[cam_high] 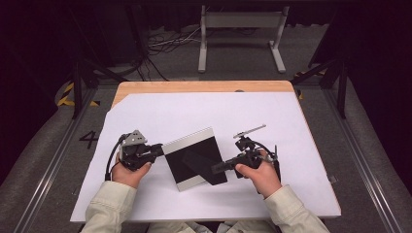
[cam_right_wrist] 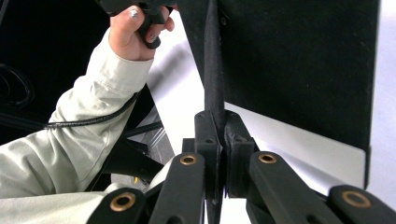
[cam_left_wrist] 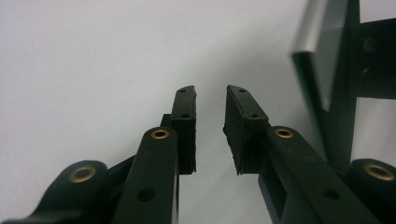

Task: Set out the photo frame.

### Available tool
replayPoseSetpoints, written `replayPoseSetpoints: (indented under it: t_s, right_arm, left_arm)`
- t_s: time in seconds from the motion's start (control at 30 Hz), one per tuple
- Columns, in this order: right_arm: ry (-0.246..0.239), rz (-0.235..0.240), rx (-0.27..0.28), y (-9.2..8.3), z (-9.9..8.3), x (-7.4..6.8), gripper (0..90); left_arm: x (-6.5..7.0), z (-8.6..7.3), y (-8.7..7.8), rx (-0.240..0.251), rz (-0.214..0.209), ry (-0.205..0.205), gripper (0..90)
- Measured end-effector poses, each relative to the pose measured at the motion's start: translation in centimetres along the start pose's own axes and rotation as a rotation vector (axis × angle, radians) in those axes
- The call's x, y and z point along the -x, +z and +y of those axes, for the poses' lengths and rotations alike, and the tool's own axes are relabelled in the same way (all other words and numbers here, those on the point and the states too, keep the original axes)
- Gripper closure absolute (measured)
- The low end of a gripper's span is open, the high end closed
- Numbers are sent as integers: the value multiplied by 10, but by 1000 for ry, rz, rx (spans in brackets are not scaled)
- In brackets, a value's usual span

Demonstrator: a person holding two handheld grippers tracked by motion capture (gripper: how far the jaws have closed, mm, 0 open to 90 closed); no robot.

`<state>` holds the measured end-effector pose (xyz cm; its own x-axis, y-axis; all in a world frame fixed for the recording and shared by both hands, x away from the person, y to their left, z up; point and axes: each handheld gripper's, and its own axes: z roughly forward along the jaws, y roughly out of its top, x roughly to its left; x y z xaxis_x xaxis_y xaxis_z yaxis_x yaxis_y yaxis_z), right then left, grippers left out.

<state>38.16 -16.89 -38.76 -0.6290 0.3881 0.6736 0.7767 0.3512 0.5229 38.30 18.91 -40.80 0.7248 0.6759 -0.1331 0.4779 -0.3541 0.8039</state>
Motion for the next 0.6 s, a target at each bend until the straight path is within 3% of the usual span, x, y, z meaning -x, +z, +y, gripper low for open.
replayPoseSetpoints:
  t_s: [0.37,0.6]
  right_arm:
    - [-49,-9,27,-1,0,-11,875]
    - [-78,-41,60,-4,0,-15,875]
  left_arm:
    - [-1,0,0,0,0,4,741]
    - [0,0,0,-2,1,-1,741]
